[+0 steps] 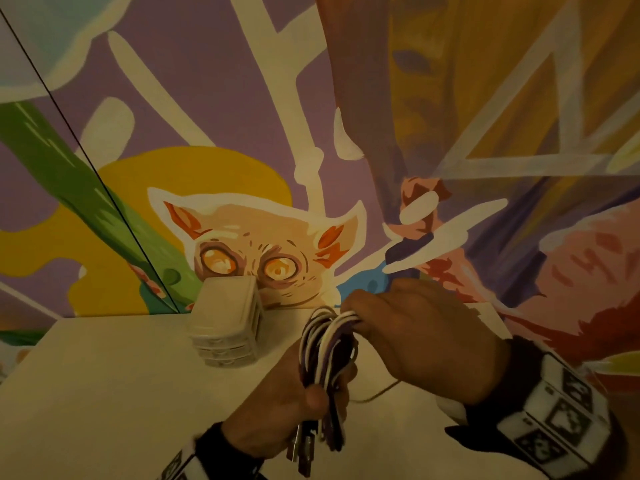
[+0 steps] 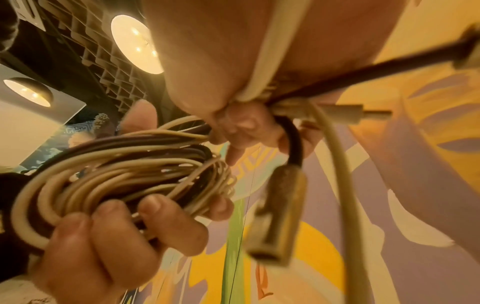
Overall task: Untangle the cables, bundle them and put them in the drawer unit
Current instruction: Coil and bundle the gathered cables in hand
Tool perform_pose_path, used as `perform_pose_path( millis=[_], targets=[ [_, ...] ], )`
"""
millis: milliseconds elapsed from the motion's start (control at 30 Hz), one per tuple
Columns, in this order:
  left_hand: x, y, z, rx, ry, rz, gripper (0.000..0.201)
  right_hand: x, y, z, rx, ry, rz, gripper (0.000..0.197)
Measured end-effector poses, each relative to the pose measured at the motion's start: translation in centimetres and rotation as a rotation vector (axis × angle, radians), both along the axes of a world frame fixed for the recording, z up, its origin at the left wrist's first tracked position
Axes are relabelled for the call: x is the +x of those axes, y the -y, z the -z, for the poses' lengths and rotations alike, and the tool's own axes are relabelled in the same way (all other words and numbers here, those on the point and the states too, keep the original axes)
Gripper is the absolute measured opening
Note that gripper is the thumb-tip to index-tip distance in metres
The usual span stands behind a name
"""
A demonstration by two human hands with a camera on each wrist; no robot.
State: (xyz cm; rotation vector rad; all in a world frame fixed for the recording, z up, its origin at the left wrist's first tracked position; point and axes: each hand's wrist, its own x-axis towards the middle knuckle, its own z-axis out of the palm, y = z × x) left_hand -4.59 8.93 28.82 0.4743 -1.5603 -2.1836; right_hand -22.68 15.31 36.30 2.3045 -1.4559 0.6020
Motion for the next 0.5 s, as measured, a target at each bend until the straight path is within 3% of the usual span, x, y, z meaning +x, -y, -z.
perform_pose_path(
  millis=[67, 133, 200, 300, 400, 500],
  targets=[
    [-0.4, -0.4, -1.1, -0.107, 0.005, -0.072, 0.084, 0.0, 0.3, 0.1, -0.024, -0.004, 0.035, 0.014],
    [-1.0, -0.6, -1.7, -0.211, 0.077, -0.207, 0.057, -0.1, 0.7, 0.4, -0.056, 0.027, 0.049, 0.014],
    [-1.6, -0.7, -1.9, -0.216, 0.112, -0.304, 0.034, -0.1, 1.0, 0.6, -0.059, 0.058, 0.084, 0.016],
    [-1.5, -0.3, -2.0, -0.138, 0.062, -0.393, 0.019, -0.2, 1.1, 0.4, 0.033, 0.134, 0.181, 0.018],
    [-0.9, 0.5, -2.3, 0.011, -0.106, -0.393, 0.028, -1.2, 1.0, 0.9, 0.148, 0.201, 0.258, 0.018],
    [-0.3, 1.5, -2.5, 0.088, -0.201, -0.37, 0.035, -0.4, 0.7, 1.9, 0.249, 0.11, 0.395, 0.023]
  ],
)
